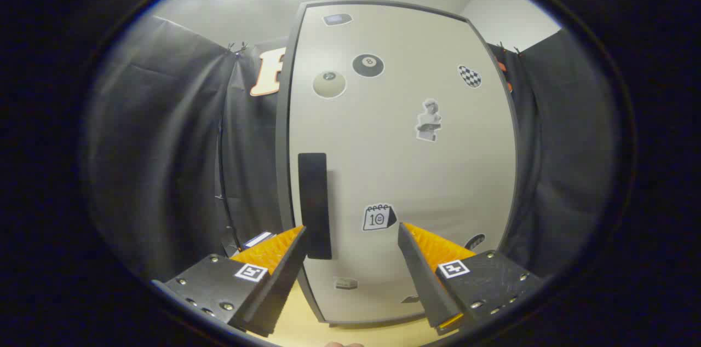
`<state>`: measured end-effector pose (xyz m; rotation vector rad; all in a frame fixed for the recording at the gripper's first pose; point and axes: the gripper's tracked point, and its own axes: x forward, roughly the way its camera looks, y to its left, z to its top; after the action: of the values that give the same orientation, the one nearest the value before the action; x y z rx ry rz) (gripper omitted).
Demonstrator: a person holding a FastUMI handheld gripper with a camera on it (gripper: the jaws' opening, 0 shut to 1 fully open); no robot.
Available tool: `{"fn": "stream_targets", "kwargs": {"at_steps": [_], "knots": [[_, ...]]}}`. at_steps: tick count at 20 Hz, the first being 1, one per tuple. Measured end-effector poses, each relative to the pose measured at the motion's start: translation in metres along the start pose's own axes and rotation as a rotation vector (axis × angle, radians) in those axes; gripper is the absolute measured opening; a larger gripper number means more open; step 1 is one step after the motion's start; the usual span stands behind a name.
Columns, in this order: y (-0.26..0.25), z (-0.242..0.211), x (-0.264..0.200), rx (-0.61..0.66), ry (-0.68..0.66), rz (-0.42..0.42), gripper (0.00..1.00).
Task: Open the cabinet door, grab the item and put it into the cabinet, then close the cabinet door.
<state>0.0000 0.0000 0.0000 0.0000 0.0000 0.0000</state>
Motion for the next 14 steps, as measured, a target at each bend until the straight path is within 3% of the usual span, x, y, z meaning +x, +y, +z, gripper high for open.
{"fn": "stream_targets", "kwargs": {"at_steps": [14], "knots": [[-0.005, 0.006, 0.023, 0.014, -0.033, -0.038, 0.97]]}}
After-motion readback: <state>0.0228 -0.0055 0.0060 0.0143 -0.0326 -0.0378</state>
